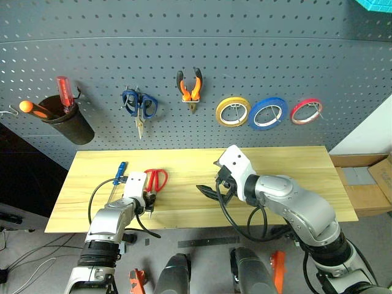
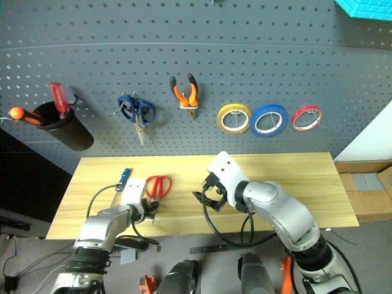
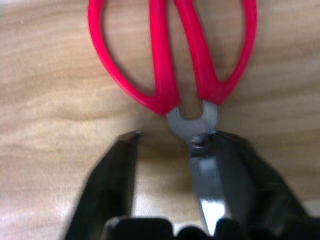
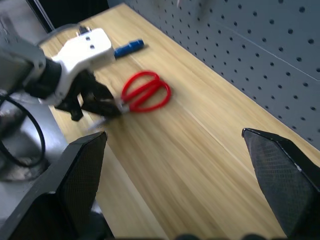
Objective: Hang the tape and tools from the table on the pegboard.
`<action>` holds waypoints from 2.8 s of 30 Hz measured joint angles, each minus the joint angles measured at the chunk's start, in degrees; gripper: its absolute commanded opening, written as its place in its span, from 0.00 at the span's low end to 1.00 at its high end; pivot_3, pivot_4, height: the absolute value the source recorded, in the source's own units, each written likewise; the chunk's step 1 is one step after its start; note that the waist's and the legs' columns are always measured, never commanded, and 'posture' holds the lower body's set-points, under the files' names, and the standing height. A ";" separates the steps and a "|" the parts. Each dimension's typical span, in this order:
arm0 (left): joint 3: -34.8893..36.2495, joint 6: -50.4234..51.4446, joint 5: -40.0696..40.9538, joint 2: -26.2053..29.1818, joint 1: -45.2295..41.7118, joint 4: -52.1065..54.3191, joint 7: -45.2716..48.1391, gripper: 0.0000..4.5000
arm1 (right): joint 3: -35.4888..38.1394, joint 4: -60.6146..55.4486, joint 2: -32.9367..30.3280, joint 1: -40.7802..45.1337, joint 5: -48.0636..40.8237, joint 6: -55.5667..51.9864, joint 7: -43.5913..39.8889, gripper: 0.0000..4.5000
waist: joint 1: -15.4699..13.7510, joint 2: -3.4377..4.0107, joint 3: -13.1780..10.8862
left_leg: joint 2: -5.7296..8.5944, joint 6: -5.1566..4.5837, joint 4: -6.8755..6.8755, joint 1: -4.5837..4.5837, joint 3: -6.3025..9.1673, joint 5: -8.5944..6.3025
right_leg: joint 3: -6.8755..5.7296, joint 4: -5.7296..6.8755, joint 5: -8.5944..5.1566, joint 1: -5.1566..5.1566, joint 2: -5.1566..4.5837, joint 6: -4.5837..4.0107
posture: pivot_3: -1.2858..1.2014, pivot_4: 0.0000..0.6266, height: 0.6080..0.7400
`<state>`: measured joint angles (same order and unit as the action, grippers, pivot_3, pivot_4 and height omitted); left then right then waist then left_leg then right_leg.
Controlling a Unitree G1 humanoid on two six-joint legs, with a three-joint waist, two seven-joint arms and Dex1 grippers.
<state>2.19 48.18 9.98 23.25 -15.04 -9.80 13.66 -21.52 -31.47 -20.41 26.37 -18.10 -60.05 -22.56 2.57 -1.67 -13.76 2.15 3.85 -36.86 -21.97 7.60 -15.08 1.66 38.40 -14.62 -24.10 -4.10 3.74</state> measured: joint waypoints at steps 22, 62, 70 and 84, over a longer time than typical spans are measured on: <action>8.35 -26.34 1.32 2.21 19.80 21.08 7.85 0.05 | 2.17 -2.37 -5.71 -0.17 3.19 17.87 -7.37 1.00 | 0.34 0.00 0.02 | -0.05 -0.06 0.01 -0.70 0.28 -0.09 | -0.56 -0.75 0.03 -0.10 -0.22 -0.01 | 0.50 0.34 1.00; 8.57 -46.14 -6.11 4.15 5.62 15.60 8.63 0.05 | 10.24 -3.31 -5.49 1.47 1.51 19.70 -6.06 1.00 | -0.38 0.03 0.23 | 0.01 -0.10 -0.16 -0.71 0.28 -0.10 | -0.67 -0.55 0.05 -0.05 -0.21 0.00 | 0.48 0.32 1.00; 8.06 -44.82 -5.43 3.54 5.22 14.06 9.23 0.64 | 10.20 -3.31 -5.19 1.49 1.55 19.75 -6.11 1.00 | 0.04 0.03 0.23 | 0.01 -0.10 -0.16 -0.70 0.28 -0.10 | -0.67 -0.50 0.05 -0.06 -0.22 0.00 | 0.48 0.33 1.00; 16.25 -25.67 -3.38 8.29 6.78 1.95 3.98 0.92 | 5.46 0.36 9.06 2.12 -0.89 0.62 3.86 1.00 | 1.76 0.06 0.20 | -0.09 -0.13 -0.17 -0.51 0.29 -0.10 | -0.63 -0.24 0.06 -0.05 -0.09 -0.02 | 0.49 0.42 1.00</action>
<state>18.44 22.50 6.60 31.55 -8.26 -7.85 17.63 -16.06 -31.12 -11.35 28.49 -18.98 -59.42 -18.71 4.34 -1.61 -13.55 2.06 3.73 -37.04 -22.48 7.89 -15.18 1.03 38.16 -14.57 -24.15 -4.19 3.72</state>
